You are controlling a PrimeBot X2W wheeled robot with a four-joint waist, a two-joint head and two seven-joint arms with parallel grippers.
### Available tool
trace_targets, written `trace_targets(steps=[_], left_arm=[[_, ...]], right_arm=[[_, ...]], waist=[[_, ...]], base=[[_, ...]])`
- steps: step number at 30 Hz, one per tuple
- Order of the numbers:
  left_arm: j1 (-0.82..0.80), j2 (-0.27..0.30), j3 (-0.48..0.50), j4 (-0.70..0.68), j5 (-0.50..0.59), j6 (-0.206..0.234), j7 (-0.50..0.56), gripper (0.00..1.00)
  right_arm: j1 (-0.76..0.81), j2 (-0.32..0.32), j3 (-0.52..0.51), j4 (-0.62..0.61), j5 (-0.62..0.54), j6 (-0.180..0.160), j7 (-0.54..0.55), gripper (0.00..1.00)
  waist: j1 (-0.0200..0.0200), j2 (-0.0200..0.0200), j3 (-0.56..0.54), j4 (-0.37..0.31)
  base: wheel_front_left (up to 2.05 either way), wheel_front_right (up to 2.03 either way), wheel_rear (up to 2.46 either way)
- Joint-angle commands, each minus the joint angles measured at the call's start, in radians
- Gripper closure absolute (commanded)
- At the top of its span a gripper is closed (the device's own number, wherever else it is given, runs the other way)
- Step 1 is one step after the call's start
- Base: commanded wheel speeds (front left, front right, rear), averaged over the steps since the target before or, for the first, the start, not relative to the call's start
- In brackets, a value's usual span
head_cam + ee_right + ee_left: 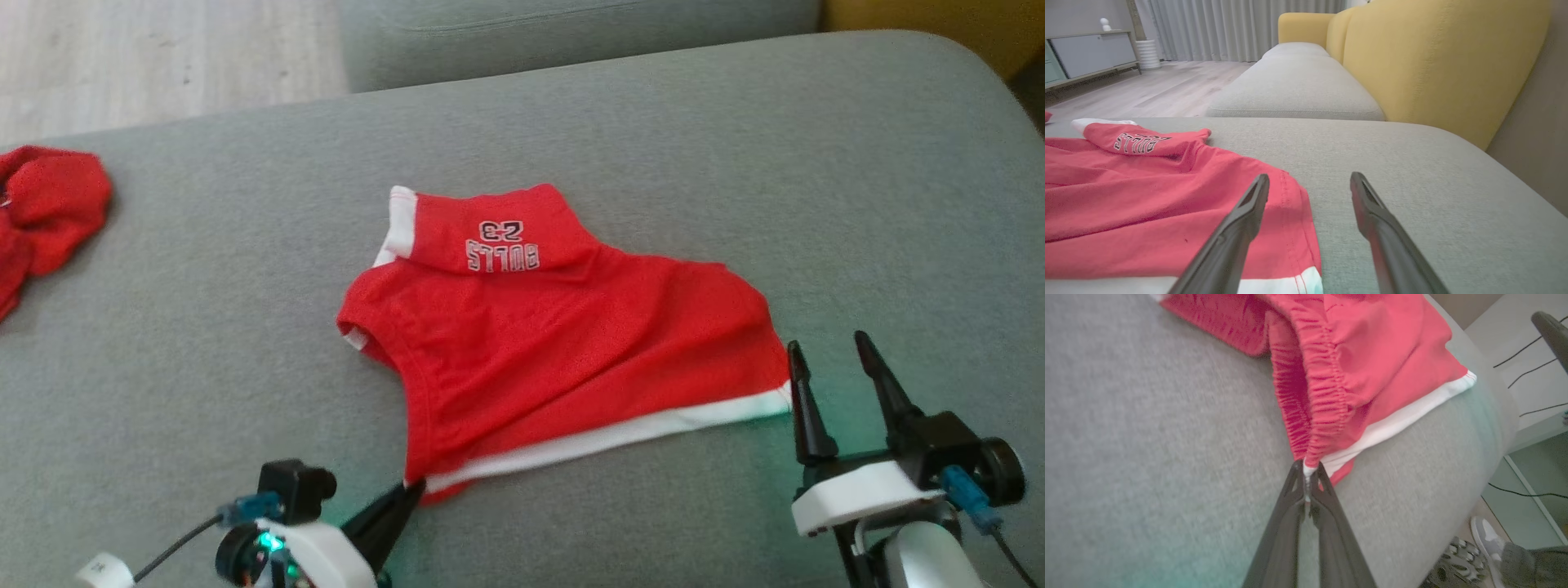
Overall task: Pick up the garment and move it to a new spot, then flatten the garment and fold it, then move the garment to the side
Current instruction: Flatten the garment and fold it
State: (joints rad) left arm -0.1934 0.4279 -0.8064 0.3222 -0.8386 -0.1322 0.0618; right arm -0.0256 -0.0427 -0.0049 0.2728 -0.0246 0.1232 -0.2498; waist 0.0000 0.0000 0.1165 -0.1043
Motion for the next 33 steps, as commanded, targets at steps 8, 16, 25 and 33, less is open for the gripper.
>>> trace_targets(steps=[8, 16, 25, 33], left_arm=[[0.043, 0.121, 0.067, -0.202, -0.101, 0.042, 0.129, 0.85], [0.107, 0.158, 0.141, -0.279, -0.074, 0.112, -0.010, 0.00], [0.209, 0.132, 0.202, -0.306, 0.025, 0.223, -0.258, 0.00], [0.261, -0.052, 0.356, -0.252, 0.218, 0.275, -0.323, 0.00]], right_arm=[[-0.014, -0.008, 0.052, -0.016, 0.002, 0.008, -0.012, 0.00], [0.001, -0.008, 0.039, -0.026, -0.022, 0.008, -0.012, 0.00], [0.038, -0.008, -0.008, -0.098, -0.039, 0.008, -0.012, 0.00], [0.092, -0.008, -0.017, -0.108, -0.042, 0.008, -0.012, 0.00]], waist=[[0.0000, 0.0000, -0.004, 0.041], [0.0000, 0.0000, -0.036, 0.037], [0.0000, 0.0000, -0.074, 0.050], [0.0000, 0.0000, -0.103, 0.088]], base=[[0.00, 0.00, 0.00], [0.00, 0.00, 0.00], [0.00, 0.00, 0.00], [0.00, 0.00, 0.00]])
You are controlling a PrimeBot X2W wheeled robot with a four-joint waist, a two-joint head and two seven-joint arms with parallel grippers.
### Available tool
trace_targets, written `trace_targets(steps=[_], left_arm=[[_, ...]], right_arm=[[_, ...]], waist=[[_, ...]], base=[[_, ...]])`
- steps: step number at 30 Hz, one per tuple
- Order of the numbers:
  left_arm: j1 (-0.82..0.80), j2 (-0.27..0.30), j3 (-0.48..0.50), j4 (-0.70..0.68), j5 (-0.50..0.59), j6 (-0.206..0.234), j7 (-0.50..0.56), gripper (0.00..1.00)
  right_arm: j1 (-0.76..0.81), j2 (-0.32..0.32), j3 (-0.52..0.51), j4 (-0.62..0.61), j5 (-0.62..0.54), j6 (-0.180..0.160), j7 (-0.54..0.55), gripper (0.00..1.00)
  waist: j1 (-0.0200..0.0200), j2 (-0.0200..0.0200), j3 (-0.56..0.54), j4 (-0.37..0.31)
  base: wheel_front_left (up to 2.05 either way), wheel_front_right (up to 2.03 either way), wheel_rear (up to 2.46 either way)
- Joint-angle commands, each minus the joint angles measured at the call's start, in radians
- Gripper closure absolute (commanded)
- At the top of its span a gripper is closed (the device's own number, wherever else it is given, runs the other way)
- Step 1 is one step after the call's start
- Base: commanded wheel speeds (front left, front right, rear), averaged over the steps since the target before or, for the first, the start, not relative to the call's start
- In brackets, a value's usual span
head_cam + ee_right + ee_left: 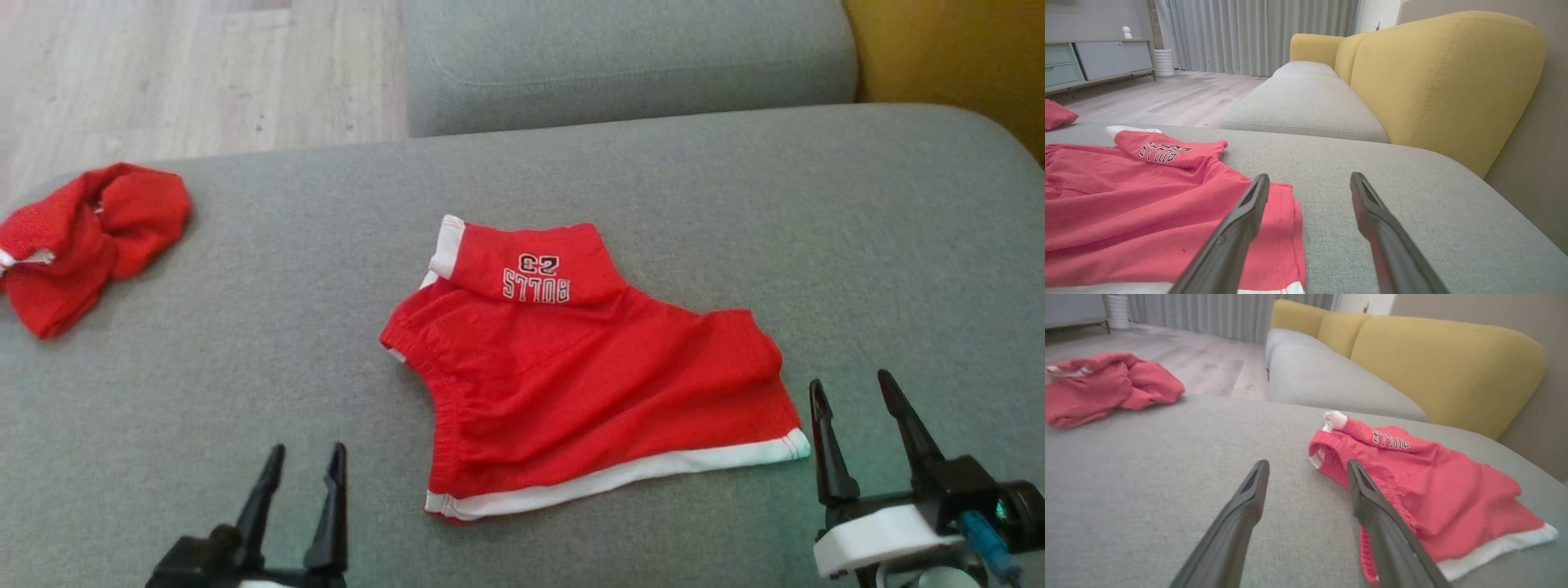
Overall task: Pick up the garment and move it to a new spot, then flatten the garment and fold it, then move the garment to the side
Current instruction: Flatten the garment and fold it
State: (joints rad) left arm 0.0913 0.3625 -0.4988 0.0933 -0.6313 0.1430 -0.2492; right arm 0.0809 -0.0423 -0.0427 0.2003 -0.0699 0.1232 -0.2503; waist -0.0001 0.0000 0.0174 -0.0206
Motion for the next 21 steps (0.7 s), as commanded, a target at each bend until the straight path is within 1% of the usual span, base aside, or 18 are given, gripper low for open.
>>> trace_targets(steps=[1, 3, 6, 10, 13, 15, 21], left_arm=[[-0.011, -0.015, 0.084, -0.022, 0.040, -0.009, -0.012, 0.00], [0.016, -0.067, 0.157, -0.016, 0.099, -0.030, -0.012, 0.00], [0.049, -0.137, 0.256, -0.012, 0.182, -0.075, -0.012, 0.00], [0.082, -0.206, 0.341, 0.016, 0.261, -0.148, -0.012, 0.00], [0.091, -0.242, 0.389, 0.031, 0.308, -0.191, -0.012, 0.00], [0.093, -0.259, 0.415, 0.034, 0.334, -0.211, -0.012, 0.00], [0.091, -0.291, 0.462, 0.026, 0.385, -0.245, -0.012, 0.00]], right_arm=[[-0.011, -0.008, 0.021, -0.036, 0.005, 0.008, -0.011, 0.00], [-0.002, -0.008, 0.019, -0.032, 0.012, 0.008, -0.011, 0.00], [0.010, -0.008, 0.016, -0.021, 0.018, 0.008, -0.011, 0.00], [0.014, -0.008, 0.014, -0.004, 0.027, 0.008, -0.011, 0.00], [0.009, -0.008, 0.009, 0.005, 0.035, 0.008, -0.011, 0.00], [0.003, -0.008, 0.010, 0.005, 0.040, 0.008, -0.011, 0.00], [-0.011, -0.008, 0.008, -0.004, 0.057, 0.008, -0.011, 0.00]], waist=[[0.0001, 0.0000, -0.006, 0.007], [0.0001, 0.0000, -0.010, 0.009], [0.0001, 0.0000, -0.015, 0.010], [0.0001, 0.0000, -0.019, 0.005], [0.0001, 0.0000, -0.020, 0.001], [0.0001, 0.0000, -0.020, -0.002], [0.0001, 0.0000, -0.020, -0.006]], base=[[0.00, 0.00, 0.00], [0.00, 0.00, 0.00], [0.00, 0.00, 0.00], [0.00, 0.00, 0.00], [0.00, 0.00, 0.00], [0.00, 0.00, 0.00], [0.00, 0.00, 0.00]])
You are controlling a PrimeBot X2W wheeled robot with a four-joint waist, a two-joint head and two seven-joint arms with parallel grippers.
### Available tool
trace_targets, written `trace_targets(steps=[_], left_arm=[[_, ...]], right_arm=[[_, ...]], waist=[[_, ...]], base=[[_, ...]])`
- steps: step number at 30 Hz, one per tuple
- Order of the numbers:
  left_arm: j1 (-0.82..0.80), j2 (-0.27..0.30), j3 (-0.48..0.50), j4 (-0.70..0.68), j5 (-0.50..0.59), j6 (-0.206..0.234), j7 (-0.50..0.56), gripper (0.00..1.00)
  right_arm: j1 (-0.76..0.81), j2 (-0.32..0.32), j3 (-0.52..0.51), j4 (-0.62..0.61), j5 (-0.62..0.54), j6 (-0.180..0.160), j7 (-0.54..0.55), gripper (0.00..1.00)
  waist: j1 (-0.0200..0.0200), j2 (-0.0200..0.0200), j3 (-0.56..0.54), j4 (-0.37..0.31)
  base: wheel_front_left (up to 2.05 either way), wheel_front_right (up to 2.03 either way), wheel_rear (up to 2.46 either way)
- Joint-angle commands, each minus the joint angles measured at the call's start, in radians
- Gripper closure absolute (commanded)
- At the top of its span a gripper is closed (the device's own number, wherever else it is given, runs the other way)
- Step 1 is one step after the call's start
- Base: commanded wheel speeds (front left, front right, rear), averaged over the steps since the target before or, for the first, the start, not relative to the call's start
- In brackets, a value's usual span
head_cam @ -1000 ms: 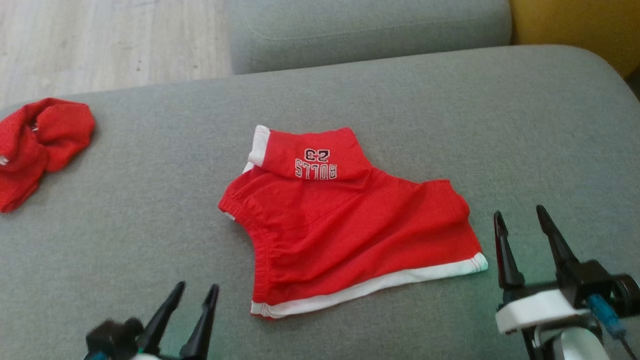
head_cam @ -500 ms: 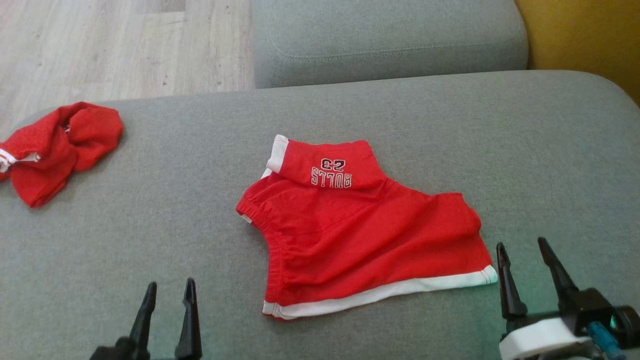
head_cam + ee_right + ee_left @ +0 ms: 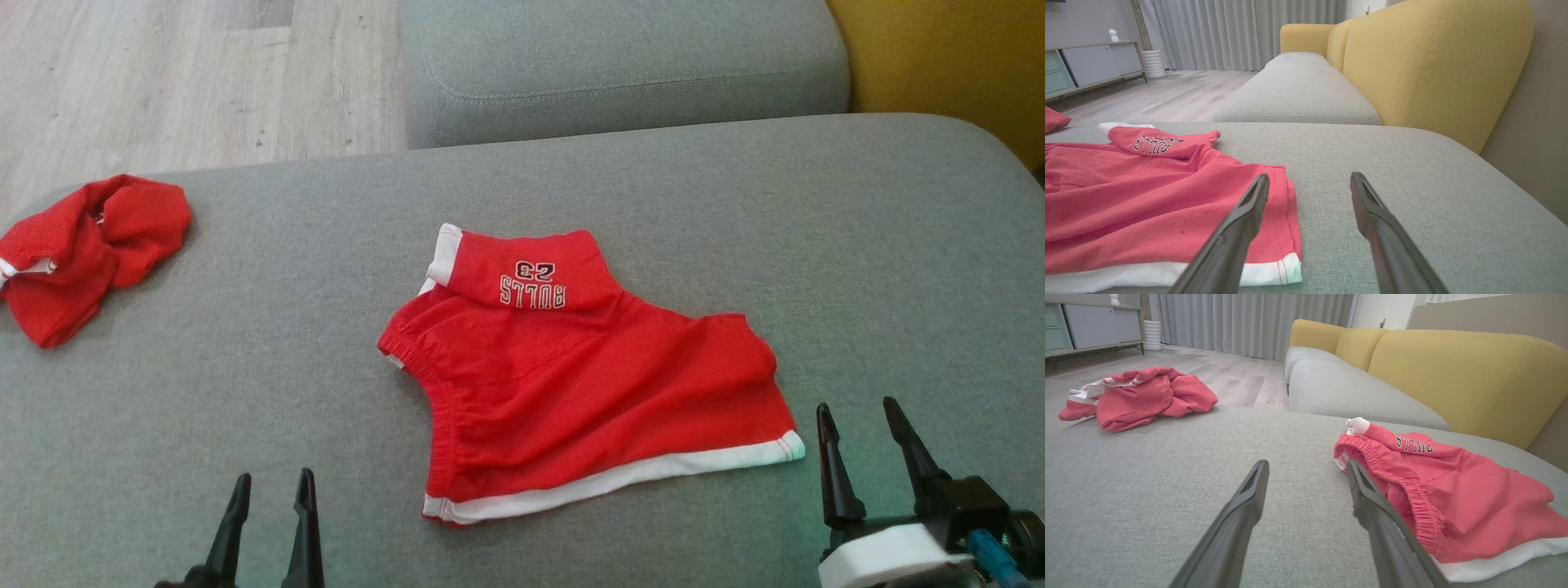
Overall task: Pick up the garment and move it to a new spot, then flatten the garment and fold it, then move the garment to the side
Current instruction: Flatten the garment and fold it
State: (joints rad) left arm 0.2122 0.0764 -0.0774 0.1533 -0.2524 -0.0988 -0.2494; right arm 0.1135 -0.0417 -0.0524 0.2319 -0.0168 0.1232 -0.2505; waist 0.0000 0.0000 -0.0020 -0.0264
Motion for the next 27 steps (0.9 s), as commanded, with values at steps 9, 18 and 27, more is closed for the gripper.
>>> trace_targets(steps=[9, 18, 27], left_arm=[[-0.023, -0.019, 0.012, -0.034, 0.052, -0.025, -0.012, 0.00], [-0.058, 0.039, -0.174, -0.007, -0.015, -0.031, 0.176, 0.00], [-0.116, 0.106, -0.251, 0.036, -0.099, -0.032, 0.296, 0.00]], right_arm=[[-0.052, -0.009, 0.038, -0.020, 0.019, 0.008, -0.007, 0.00], [-0.127, -0.018, 0.066, 0.007, 0.009, 0.008, 0.249, 0.00], [-0.203, -0.039, 0.135, 0.131, 0.000, 0.008, 0.468, 0.00]], waist=[[0.0000, 0.0000, -0.006, -0.008], [0.0000, 0.0000, 0.022, -0.027], [0.0000, 0.0000, 0.066, -0.029]], base=[[0.00, 0.00, 0.00], [0.00, 0.00, 0.00], [0.00, 0.00, 0.00]])
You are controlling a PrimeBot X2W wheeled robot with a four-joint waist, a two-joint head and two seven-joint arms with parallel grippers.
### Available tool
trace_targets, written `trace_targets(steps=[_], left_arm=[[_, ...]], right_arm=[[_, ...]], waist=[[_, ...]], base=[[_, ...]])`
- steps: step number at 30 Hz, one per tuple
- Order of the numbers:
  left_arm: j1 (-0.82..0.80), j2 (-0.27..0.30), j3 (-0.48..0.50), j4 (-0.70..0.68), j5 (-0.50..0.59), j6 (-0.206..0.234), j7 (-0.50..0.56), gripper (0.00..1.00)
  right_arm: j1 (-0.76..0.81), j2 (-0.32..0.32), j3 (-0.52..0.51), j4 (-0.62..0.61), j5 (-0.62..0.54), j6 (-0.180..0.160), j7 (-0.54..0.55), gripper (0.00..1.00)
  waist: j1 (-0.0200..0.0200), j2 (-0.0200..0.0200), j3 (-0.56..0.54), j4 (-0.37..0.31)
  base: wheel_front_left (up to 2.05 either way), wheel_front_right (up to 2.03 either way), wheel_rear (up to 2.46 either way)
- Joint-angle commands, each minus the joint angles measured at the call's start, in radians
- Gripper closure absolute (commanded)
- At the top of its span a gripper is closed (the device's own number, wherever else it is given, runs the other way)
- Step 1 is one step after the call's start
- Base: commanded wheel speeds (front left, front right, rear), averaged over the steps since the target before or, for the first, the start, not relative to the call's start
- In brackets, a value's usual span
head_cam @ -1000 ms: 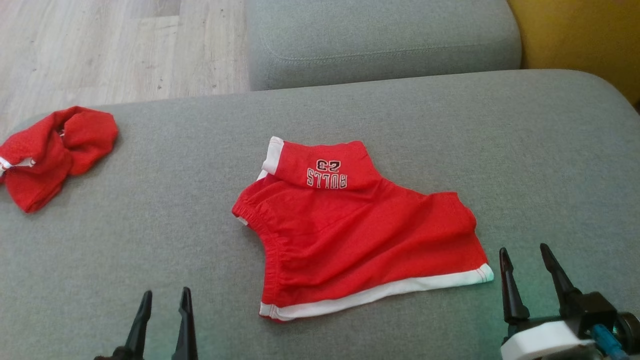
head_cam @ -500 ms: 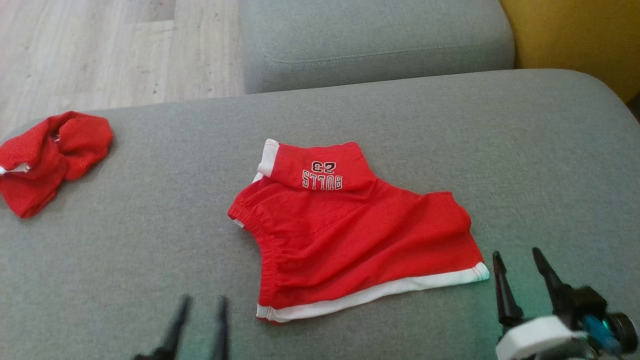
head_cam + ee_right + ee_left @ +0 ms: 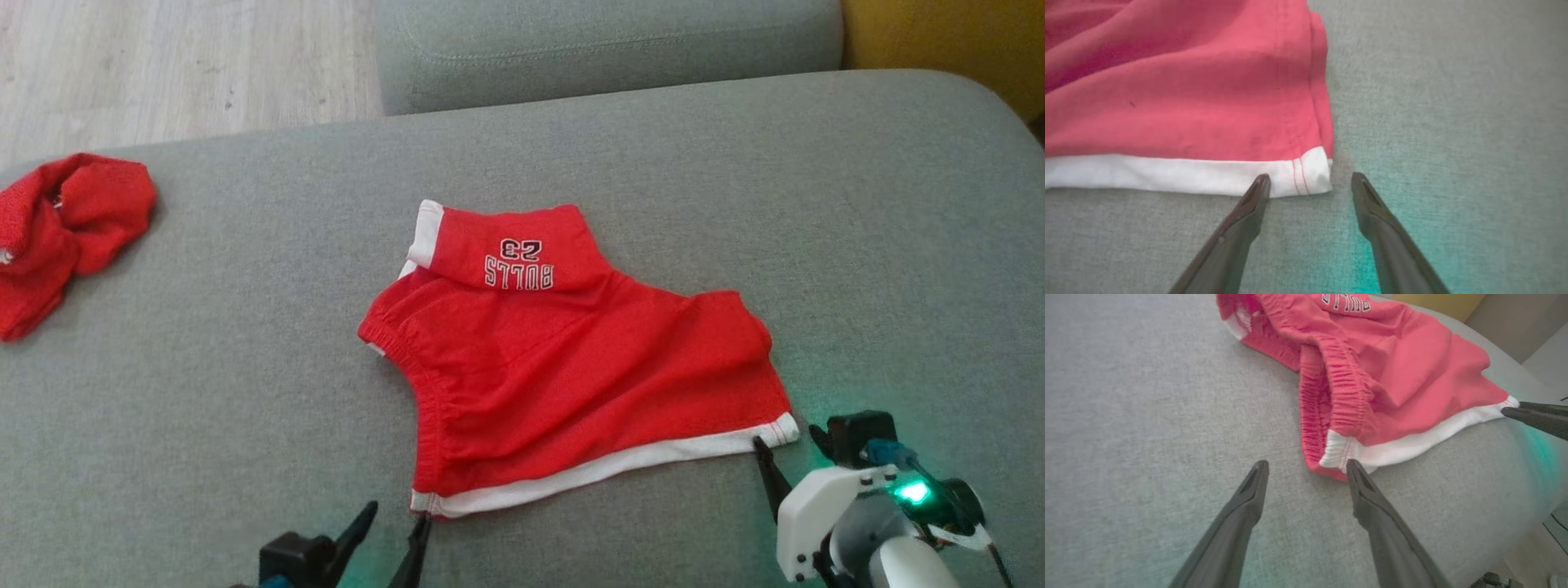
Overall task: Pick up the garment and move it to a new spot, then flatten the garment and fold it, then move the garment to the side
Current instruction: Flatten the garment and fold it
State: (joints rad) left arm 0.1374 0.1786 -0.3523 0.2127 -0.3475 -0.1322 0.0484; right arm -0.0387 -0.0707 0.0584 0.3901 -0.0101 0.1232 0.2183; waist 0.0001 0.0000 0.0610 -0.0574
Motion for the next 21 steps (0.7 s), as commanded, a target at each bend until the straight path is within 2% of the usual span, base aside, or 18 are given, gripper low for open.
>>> trace_targets(steps=[1, 13, 21], left_arm=[[-0.047, 0.007, 0.017, -0.019, -0.011, 0.002, 0.002, 0.00], [-0.088, 0.039, -0.059, -0.013, -0.084, 0.002, -0.003, 0.00], [-0.126, 0.080, -0.110, -0.038, -0.132, 0.002, 0.000, 0.00]], right_arm=[[-0.055, -0.008, 0.022, -0.018, -0.007, 0.008, 0.004, 0.00], [-0.083, 0.011, 0.038, 0.040, -0.017, 0.008, -0.013, 0.00], [-0.093, 0.013, 0.042, 0.057, -0.019, 0.008, -0.023, 0.00]], waist=[[-0.0001, 0.0000, 0.006, 0.003], [-0.0001, 0.0000, 0.029, 0.007], [-0.0001, 0.0000, 0.043, 0.002]], base=[[0.00, 0.00, 0.00], [0.00, 0.00, 0.00], [0.00, 0.00, 0.00]])
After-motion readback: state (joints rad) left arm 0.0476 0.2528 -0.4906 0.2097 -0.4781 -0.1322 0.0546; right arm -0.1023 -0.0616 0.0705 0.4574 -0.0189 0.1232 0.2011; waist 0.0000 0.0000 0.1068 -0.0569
